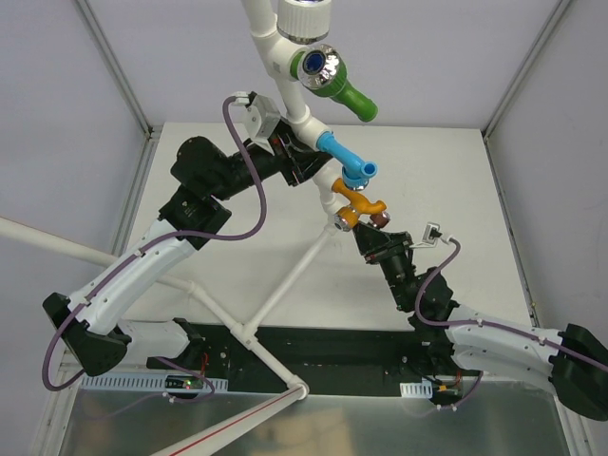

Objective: Install the water faucets
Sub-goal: Install the water faucet onto the adaptor, then screw the water faucet onto the adaptor.

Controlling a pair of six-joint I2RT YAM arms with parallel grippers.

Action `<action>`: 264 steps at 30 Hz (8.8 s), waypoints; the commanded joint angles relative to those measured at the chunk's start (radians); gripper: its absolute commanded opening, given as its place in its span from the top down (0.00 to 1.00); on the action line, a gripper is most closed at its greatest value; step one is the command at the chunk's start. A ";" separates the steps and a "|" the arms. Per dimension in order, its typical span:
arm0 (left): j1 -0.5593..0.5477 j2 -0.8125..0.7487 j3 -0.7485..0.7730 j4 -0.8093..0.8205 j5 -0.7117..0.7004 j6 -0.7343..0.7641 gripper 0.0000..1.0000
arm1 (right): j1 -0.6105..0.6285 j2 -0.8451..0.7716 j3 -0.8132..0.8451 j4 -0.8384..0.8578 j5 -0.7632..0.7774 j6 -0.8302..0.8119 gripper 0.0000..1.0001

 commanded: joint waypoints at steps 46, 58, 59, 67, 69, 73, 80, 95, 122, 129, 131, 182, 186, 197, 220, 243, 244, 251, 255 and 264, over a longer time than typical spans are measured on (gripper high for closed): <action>-0.036 -0.083 -0.022 0.254 0.122 -0.398 1.00 | 0.041 0.089 0.179 -0.538 -0.582 -1.964 1.00; -0.036 -0.073 -0.024 0.283 0.125 -0.430 1.00 | 0.079 0.058 0.251 -0.748 -0.425 -2.218 1.00; -0.034 -0.073 -0.025 0.284 0.124 -0.432 1.00 | 0.082 0.066 0.257 -0.757 -0.410 -2.238 1.00; -0.033 -0.076 -0.032 0.292 0.128 -0.444 1.00 | 0.087 0.118 0.277 -0.765 -0.391 -2.312 1.00; -0.033 -0.076 -0.030 0.293 0.131 -0.450 1.00 | 0.085 0.125 0.253 -0.711 -0.419 -2.295 1.00; -0.033 -0.074 -0.029 0.297 0.136 -0.458 1.00 | 0.084 0.152 0.207 -0.605 -0.460 -2.248 1.00; -0.033 -0.077 -0.032 0.303 0.133 -0.461 1.00 | 0.085 0.242 0.119 -0.280 -0.482 -1.955 1.00; -0.027 -0.077 -0.030 0.313 0.127 -0.464 1.00 | 0.104 0.299 0.076 0.033 -0.428 -1.440 1.00; -0.021 -0.094 -0.045 0.333 0.118 -0.473 1.00 | 0.210 0.468 0.131 0.410 -0.006 -0.709 1.00; -0.019 -0.099 -0.050 0.335 0.115 -0.472 1.00 | 0.226 0.455 0.153 0.429 0.084 -0.536 1.00; -0.018 -0.102 -0.053 0.335 0.115 -0.472 1.00 | 0.228 0.443 0.157 0.427 0.110 -0.475 1.00; -0.002 -0.123 -0.088 0.364 0.095 -0.481 1.00 | 0.228 0.308 0.111 0.426 0.440 0.320 1.00; -0.002 -0.120 -0.090 0.361 0.096 -0.481 1.00 | 0.228 0.288 0.114 0.404 0.437 0.377 1.00; -0.001 -0.119 -0.104 0.362 0.087 -0.473 1.00 | 0.228 0.159 0.064 0.214 0.458 0.639 1.00; -0.001 -0.091 -0.111 0.346 0.116 -0.478 1.00 | 0.226 -0.203 0.059 -0.424 0.489 0.644 0.50; -0.001 -0.062 -0.141 0.329 0.127 -0.475 1.00 | 0.223 -0.388 0.029 -0.705 0.448 0.486 0.59; -0.001 -0.059 -0.144 0.329 0.128 -0.473 1.00 | 0.223 -0.394 0.021 -0.703 0.449 0.499 0.64; -0.001 -0.036 -0.162 0.309 0.131 -0.447 1.00 | 0.225 -0.376 0.016 -0.800 0.474 0.610 0.71; 0.001 -0.024 -0.187 0.309 0.130 -0.421 1.00 | 0.223 -0.376 0.006 -0.857 0.509 0.645 0.71; 0.001 0.018 -0.234 0.312 0.134 -0.332 1.00 | 0.223 -0.378 -0.047 -0.884 0.575 0.587 0.56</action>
